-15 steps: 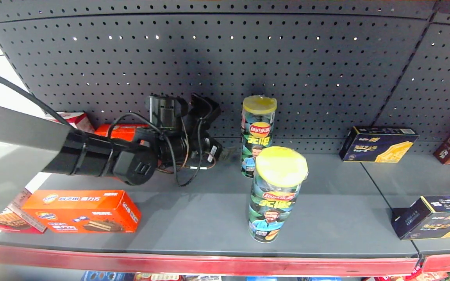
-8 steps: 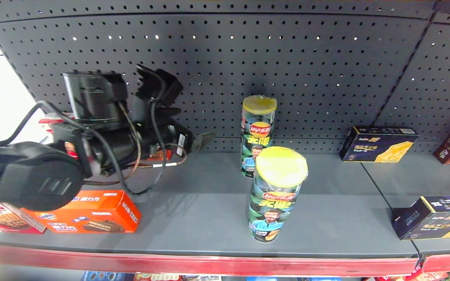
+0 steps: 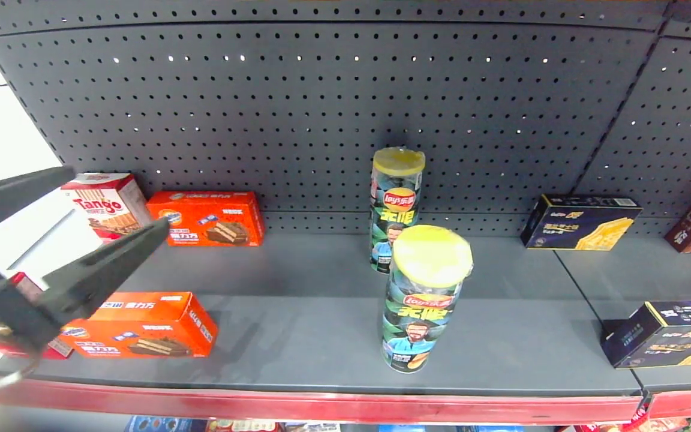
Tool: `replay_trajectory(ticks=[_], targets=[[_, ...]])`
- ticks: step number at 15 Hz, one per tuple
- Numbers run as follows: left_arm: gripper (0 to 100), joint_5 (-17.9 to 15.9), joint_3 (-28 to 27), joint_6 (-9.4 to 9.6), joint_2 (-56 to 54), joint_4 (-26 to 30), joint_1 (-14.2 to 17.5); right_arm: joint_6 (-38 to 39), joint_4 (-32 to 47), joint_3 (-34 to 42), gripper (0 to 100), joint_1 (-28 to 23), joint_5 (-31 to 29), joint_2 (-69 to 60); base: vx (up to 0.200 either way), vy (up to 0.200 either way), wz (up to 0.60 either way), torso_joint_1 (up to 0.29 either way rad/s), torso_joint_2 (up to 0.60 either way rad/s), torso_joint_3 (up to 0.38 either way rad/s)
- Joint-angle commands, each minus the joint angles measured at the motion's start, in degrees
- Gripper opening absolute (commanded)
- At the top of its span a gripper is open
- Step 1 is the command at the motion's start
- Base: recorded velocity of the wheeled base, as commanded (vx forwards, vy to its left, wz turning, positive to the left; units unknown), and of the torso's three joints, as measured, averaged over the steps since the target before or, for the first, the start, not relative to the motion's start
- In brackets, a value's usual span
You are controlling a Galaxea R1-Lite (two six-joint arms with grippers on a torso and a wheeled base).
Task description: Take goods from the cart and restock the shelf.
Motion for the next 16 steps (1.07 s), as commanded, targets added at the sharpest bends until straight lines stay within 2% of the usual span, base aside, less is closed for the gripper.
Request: replay_trajectory(ticks=[1,3,4,5,6,8,9,11,12,13,15,16], targets=[[100,-1.48,13.33,-0.83,-31.83,11.74,15.5,-0.02,-0.02,0.0,100,0.02,0.0,0.06,0.0,0.0,0.0,0.0,0.0,0.0],[100,-7.55,22.56,-2.85,-36.23,8.58,24.29,-0.02,-0.02,0.0,100,0.02,0.0,0.06,0.0,0.0,0.0,0.0,0.0,0.0],[100,-12.47,30.03,-2.76,-40.1,6.12,30.0,-0.02,-0.02,0.0,100,0.02,-0.09,0.06,0.0,0.0,0.0,0.0,0.0,0.0],[100,-13.96,31.44,-2.14,-42.29,7.17,32.55,-0.02,-0.02,0.0,100,0.02,0.0,0.06,0.0,0.0,0.0,0.0,0.0,0.0],[100,-14.4,31.44,-1.35,-45.63,11.92,34.31,-0.02,-0.02,0.0,100,0.02,0.0,-0.03,0.0,0.0,0.0,0.0,0.0,0.0],[100,-14.4,31.44,-1.0,-50.12,24.05,31.59,-0.02,-0.02,0.0,100,0.02,0.0,0.06,0.0,0.0,0.0,0.0,0.0,0.0],[100,-14.49,31.44,-0.83,-50.64,27.04,31.59,-0.02,-0.02,0.0,100,0.02,0.0,0.06,0.0,0.0,0.0,0.0,0.0,0.0],[100,-14.58,31.35,-1.18,-50.64,27.65,31.67,-0.02,-0.02,0.0,100,0.02,0.0,0.06,0.0,0.0,0.0,0.0,0.0,0.0],[100,-14.4,31.35,-1.53,-51.08,27.65,30.44,-0.02,-0.02,0.0,100,0.02,0.0,-0.03,0.0,0.0,0.0,0.0,0.0,0.0],[100,-14.23,31.35,-2.41,-53.1,27.74,25.87,-0.02,-0.02,0.0,100,0.02,-0.09,-0.03,0.0,0.0,0.0,0.0,0.0,0.0],[100,-13.96,31.44,-3.9,-54.51,27.74,27.72,-0.02,-0.02,0.0,100,0.1,0.0,0.06,0.0,0.0,0.0,0.0,0.0,0.0],[100,-13.96,31.44,-6.19,-55.13,27.74,27.63,-0.02,-0.02,0.0,100,0.1,0.0,-0.03,0.0,0.0,0.0,0.0,0.0,0.0]])
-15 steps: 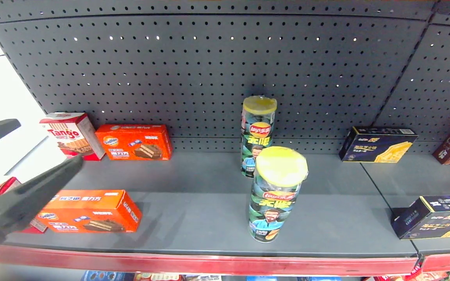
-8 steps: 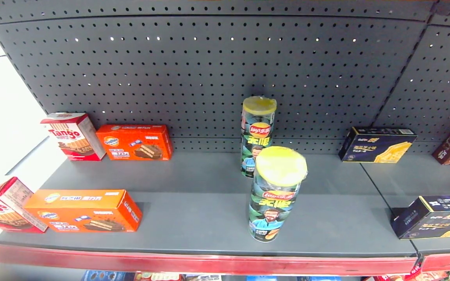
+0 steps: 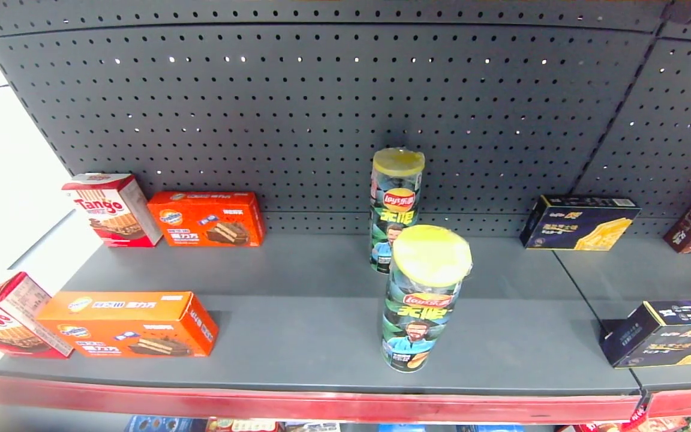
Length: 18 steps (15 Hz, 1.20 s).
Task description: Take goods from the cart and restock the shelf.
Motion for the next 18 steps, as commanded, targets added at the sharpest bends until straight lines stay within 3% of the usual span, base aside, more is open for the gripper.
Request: replay_trajectory(ticks=[1,2,3,5,6,7,8,9,11,12,13,18], targets=[[100,-0.21,0.05,-1.45,-2.06,-0.02,0.7,-0.02,-0.02,0.0,100,0.0,0.0,0.06,0.0,0.0,0.0,0.0,0.0,0.0],[100,-0.38,0.05,-1.63,-2.06,-0.02,0.7,-0.02,-0.02,0.0,100,0.09,-0.09,-0.03,0.0,0.0,0.0,0.0,0.0,0.0],[100,-0.03,-0.04,-3.39,-2.06,0.07,0.7,-0.02,-0.02,0.0,100,0.0,0.0,0.06,0.0,0.0,0.0,0.0,0.0,0.0],[100,-1.35,-0.04,-9.54,-2.06,-0.11,0.53,0.07,-0.02,0.0,100,0.0,0.0,0.06,0.0,0.0,0.0,0.0,0.0,0.0],[100,-1.26,-0.04,-9.63,-2.06,-0.11,0.61,-0.02,-0.02,0.0,100,0.0,0.0,0.06,0.0,0.0,0.0,0.0,0.0,0.0],[100,5.33,0.05,-7.52,-2.06,-0.02,0.7,-0.02,-0.02,0.0,100,0.0,-0.09,-0.03,0.0,0.0,0.0,0.0,0.0,0.0],[100,15.26,0.05,-1.89,-2.06,2.18,0.7,-0.02,-0.02,0.0,100,0.0,0.0,0.06,0.0,0.0,0.0,0.0,0.0,0.0],[100,16.84,-0.21,-1.63,-2.06,4.55,0.7,-0.02,-0.02,0.0,100,0.09,0.0,-0.03,0.0,0.0,0.0,0.0,0.0,0.0],[100,14.12,-0.21,-0.4,-2.06,4.11,0.61,-0.02,-0.02,0.0,100,0.0,0.0,0.06,0.0,0.0,0.0,0.0,0.0,0.0],[100,13.15,-0.21,-0.66,-2.06,4.11,0.35,-0.02,-0.02,0.0,100,0.0,0.0,0.06,0.0,0.0,0.0,0.0,0.0,0.0],[100,9.64,-0.04,-3.21,-2.06,3.85,0.35,-0.02,-0.02,0.0,100,0.0,0.0,0.06,0.0,0.0,0.0,0.0,0.0,0.0],[100,9.11,-0.13,-2.6,-2.06,3.94,0.26,-0.46,0.07,0.0,100,0.09,0.53,0.06,0.0,0.0,0.0,0.0,0.0,0.0]])
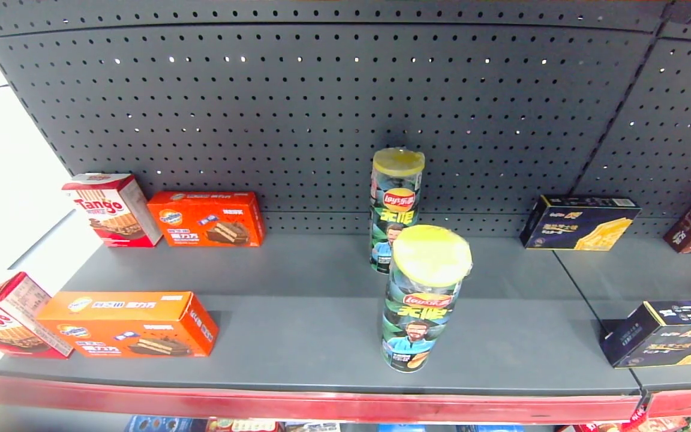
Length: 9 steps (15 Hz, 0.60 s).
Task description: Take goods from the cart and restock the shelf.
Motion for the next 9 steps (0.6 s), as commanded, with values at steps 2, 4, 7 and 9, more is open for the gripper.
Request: replay_trajectory(ticks=[2,4,7,9], targets=[[100,-0.04,-0.07,-0.1,0.22,0.12,0.03,0.01,0.02,-0.09,100,0.09,0.3,-0.2,0.0,0.0,0.0,0.0,0.0,0.0],[100,0.14,0.02,-0.1,0.22,-0.05,0.03,4.4,0.55,-19.42,100,0.18,0.82,18.52,0.0,0.0,0.0,0.0,0.0,0.0],[100,-0.04,-0.15,0.08,0.22,0.21,-0.06,2.38,0.02,-30.59,100,5.01,9.88,38.38,0.0,0.0,0.0,0.0,0.0,0.0],[100,-0.04,0.02,0.08,0.22,-0.05,0.03,-3.77,-4.2,-31.64,100,12.92,10.84,50.24,0.0,0.0,0.0,0.0,0.0,0.0]])
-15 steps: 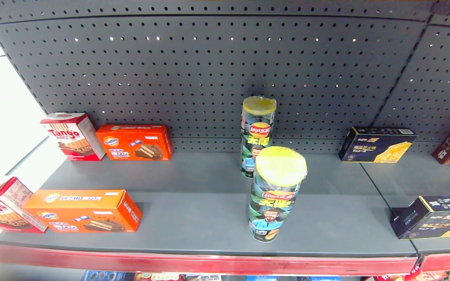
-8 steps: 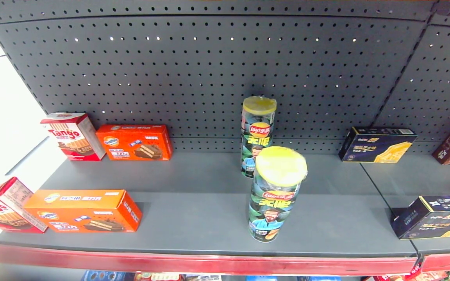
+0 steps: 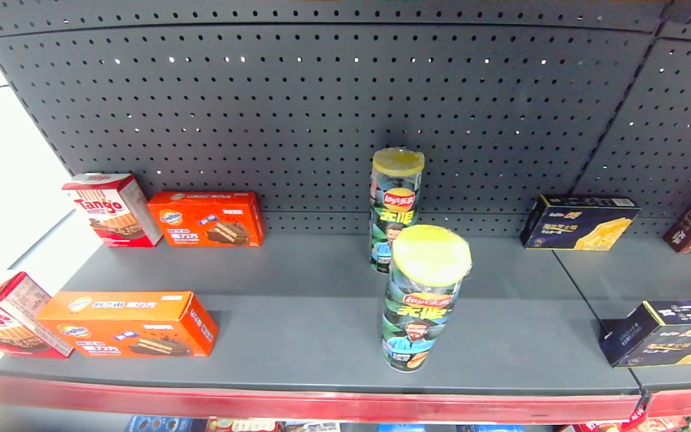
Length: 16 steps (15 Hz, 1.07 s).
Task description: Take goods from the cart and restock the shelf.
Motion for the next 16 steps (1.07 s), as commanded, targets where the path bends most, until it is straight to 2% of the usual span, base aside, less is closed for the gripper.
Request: replay_trajectory(ticks=[1,2,5,11,16], targets=[[100,0.0,0.12,0.02,0.22,-0.09,0.03,-5.7,-5.66,-12.07,100,12.2,5.03,31.99,0.0,0.0,0.0,0.0,0.0,0.0],[100,-0.17,0.12,0.1,0.22,-0.09,0.03,-6.05,-9.53,-12.78,100,16.07,5.03,38.58,0.0,0.0,0.0,0.0,0.0,0.0],[100,-0.17,0.03,-0.07,0.22,0.08,0.03,-6.14,-11.55,-14.8,100,21.96,5.03,48.78,0.0,0.0,0.0,0.0,0.0,0.0],[100,-0.17,0.03,-0.07,0.22,0.17,0.03,-6.22,-13.39,-19.46,100,28.46,1.07,59.41,0.0,0.0,0.0,0.0,0.0,0.0],[100,-0.26,0.12,-0.07,0.22,0.0,0.03,-6.22,-13.48,-20.34,100,29.69,0.9,62.67,0.0,0.0,0.0,0.0,0.0,0.0]])
